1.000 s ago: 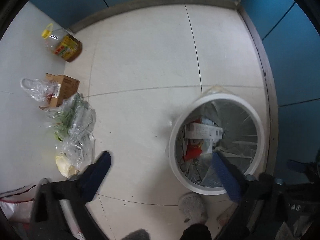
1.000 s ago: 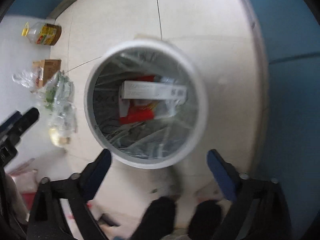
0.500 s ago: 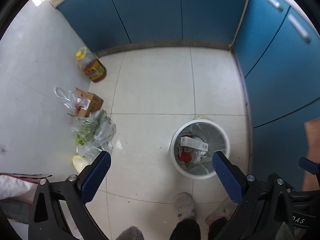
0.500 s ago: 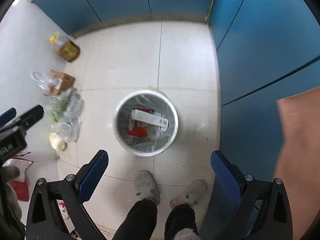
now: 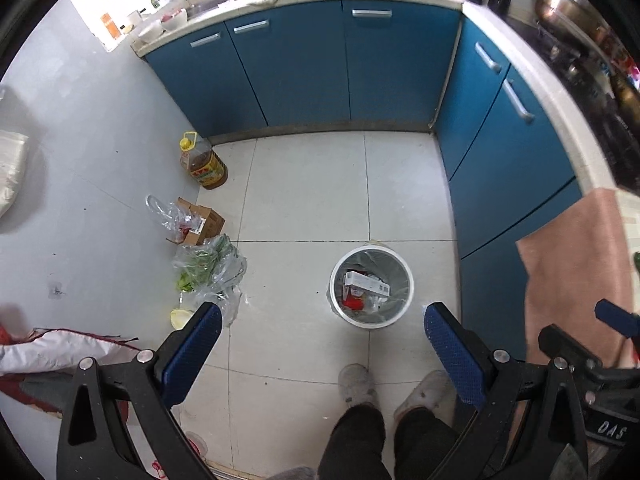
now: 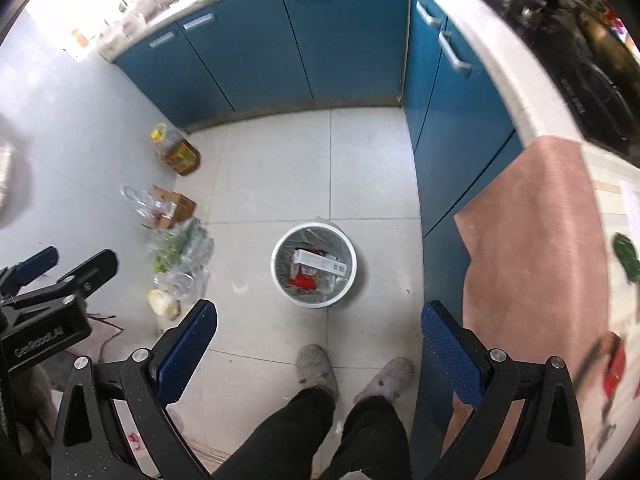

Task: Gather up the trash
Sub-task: 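Grasp the red wrapper with the left tool while the right tool grasps another red wrapper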

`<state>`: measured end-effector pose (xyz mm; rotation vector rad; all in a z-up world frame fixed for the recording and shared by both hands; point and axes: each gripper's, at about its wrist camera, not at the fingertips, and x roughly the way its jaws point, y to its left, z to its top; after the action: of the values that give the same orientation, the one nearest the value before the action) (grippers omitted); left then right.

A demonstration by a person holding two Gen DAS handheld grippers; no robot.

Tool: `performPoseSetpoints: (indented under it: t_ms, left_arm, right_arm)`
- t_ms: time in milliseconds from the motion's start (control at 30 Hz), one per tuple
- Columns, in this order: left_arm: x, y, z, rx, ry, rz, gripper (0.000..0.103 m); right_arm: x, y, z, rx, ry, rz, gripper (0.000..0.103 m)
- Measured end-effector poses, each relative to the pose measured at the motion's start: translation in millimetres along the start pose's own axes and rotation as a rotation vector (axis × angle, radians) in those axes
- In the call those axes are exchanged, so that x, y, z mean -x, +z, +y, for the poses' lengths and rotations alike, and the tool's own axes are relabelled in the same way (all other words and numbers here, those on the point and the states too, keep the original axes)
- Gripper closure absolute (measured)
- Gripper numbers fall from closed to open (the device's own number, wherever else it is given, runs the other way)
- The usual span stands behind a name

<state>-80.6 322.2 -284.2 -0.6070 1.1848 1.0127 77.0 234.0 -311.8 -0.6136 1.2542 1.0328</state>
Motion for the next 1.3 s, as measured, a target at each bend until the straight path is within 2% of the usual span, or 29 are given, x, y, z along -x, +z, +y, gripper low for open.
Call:
performPoseSetpoints:
  t_ms: [33,200,367,467,533,700,800,867,967,1100,1167,1300]
  left_arm:
    - [12,0,-1,-0.002,-0.019,-0.018,0.000]
    - [58,-2,-9,-0.018,0.022,-0.090,0.000]
    - [91,6,-28,-0.008,0.020,-0.177,0.000]
    - [106,19,-53,-0.030,0.006,-0.226,0.000]
    - [110,27,-79,-0.082,-0.052,-0.234,0.000]
    - [116,39,-175,-0.243,-0.098,-0.215,0.000]
    - [116,33,-246,-0.366,-0.144,-0.174,0.000]
    - [114,22,-292,-0.462,-0.192,-0.118,0.000]
    - [99,-12,-364,-0.605,-0.289,0.023,0.000]
    - [71,-55,-433,-0.726,-0.386,0.211,0.000]
    - [54,-74,-468,-0.774,-0.389,0.275,0.004]
    - [30,-94,-510,-0.842,-0.345,0.314,0.014]
  right_arm:
    - [14,-3,0,0.001,0.009,-0.010,0.000]
    - [64,-13,-7,-0.005,0.058,-0.057,0.000]
    - [100,-15,-38,-0.109,0.143,-0.141,0.000]
    - [125,-20,-74,-0.219,0.179,-0.219,0.000]
    - [139,-26,-107,-0.306,0.174,-0.260,0.000]
    - [155,-57,-208,-0.539,0.089,-0.282,0.003]
    - [160,-90,-280,-0.700,0.005,-0.270,0.006]
    - [163,-116,-326,-0.805,-0.043,-0.267,0.006]
    - [174,-155,-389,-0.949,-0.091,-0.265,0.006]
    - [180,-201,-452,-1.066,-0.161,-0.261,0.006]
    - [180,-220,-473,-1.108,-0.178,-0.256,0.006]
    - [174,-247,-503,-1.159,-0.198,-0.238,0.006]
